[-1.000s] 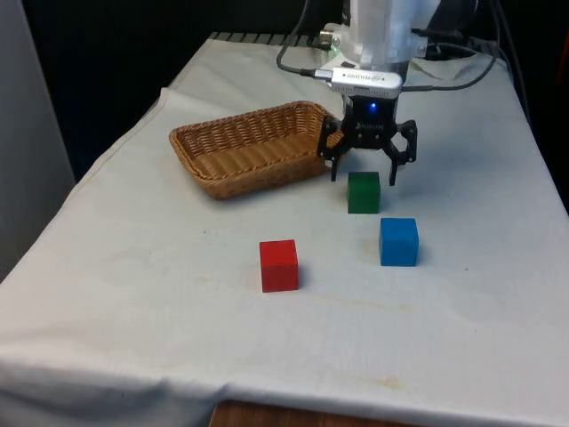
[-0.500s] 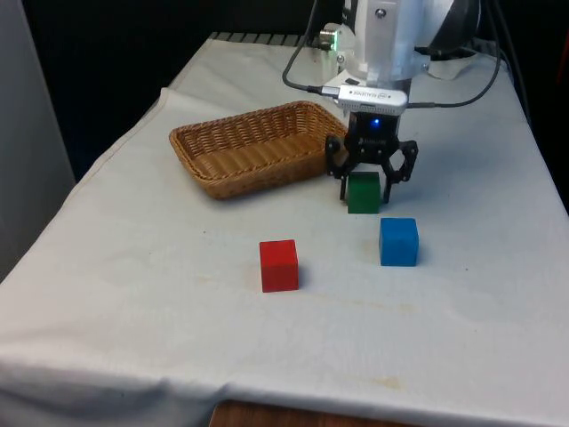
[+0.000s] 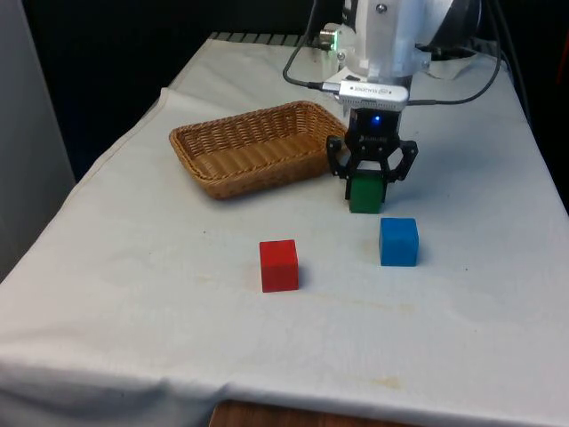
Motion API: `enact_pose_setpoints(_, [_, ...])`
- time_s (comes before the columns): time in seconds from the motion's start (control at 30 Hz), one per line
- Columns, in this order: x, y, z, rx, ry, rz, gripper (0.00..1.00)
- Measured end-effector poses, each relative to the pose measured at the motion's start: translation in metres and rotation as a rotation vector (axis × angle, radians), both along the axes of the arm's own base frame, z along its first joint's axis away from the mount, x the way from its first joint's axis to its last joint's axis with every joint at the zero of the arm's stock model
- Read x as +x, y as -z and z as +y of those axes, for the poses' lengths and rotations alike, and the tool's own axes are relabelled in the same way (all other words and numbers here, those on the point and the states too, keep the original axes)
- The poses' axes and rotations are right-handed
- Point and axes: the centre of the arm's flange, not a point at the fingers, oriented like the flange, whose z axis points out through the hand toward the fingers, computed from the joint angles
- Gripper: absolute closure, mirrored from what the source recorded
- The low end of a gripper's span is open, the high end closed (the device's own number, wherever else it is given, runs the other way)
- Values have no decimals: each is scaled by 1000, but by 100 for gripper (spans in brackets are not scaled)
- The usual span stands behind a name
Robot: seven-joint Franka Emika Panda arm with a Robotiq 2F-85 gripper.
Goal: Pick up exactly two blocks and place them into the basket.
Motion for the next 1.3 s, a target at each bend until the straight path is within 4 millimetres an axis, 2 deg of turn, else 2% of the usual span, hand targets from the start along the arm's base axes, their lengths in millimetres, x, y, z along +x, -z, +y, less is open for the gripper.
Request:
enact_pose_setpoints(0.13, [-4,-9,-1,8,3,-7,99])
enact_pose_setpoints(0.27, [-13,-30,-2,20,2,-15,99])
enact_pose_setpoints(0.53, [-27,-56,-9,39,6,-22,99])
enact_pose_setpoints(0.6, [-27,-56,-9,39,6,-22,99])
enact_pose_setpoints(0.87, [-49,-80,-20,51,4,-40,99])
enact_pose_setpoints(1.3, [-82,-110,-54,59,1,-74,99])
